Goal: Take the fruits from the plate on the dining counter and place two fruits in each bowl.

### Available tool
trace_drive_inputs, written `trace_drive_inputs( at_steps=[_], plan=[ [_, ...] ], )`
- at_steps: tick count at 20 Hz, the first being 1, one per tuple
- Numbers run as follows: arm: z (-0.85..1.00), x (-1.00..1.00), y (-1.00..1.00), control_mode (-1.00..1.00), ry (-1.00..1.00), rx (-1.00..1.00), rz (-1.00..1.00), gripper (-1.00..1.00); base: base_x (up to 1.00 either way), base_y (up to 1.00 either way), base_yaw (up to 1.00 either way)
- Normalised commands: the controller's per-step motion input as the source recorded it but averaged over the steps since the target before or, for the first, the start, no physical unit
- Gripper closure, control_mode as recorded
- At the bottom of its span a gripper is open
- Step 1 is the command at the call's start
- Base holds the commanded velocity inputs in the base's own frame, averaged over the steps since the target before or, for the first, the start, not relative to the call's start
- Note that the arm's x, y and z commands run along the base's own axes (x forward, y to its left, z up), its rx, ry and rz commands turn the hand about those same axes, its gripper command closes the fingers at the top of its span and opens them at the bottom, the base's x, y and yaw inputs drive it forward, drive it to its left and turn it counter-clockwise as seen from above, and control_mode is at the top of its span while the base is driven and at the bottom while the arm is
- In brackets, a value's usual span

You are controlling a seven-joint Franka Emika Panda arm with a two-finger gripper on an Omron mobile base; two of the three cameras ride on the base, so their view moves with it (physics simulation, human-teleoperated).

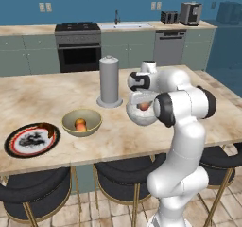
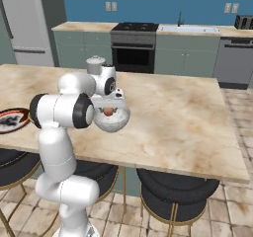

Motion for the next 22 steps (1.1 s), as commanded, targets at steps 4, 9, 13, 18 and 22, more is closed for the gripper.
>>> trace_drive_inputs(
  at_steps=[4, 9, 13, 18, 22],
  plan=[
    [0.04, 0.32, 0.0, -1.0, 0.04, -0.1, -0.04, 1.0, 0.0, 0.0, 0.0],
    [-0.1, 0.27, 0.0, -1.0, 0.14, -0.08, -0.05, 1.0, 0.0, 0.0, 0.0],
    [-0.24, 0.21, 0.0, -1.0, 0.08, 0.0, -0.03, 1.0, 0.0, 0.0, 0.0],
    [-0.13, 0.02, -0.04, -1.0, 0.01, 0.01, -0.01, 1.0, 0.0, 0.0, 0.0],
    [0.0, 0.0, -0.09, -1.0, 0.0, 0.03, 0.0, 1.0, 0.0, 0.0, 0.0]
  ],
)
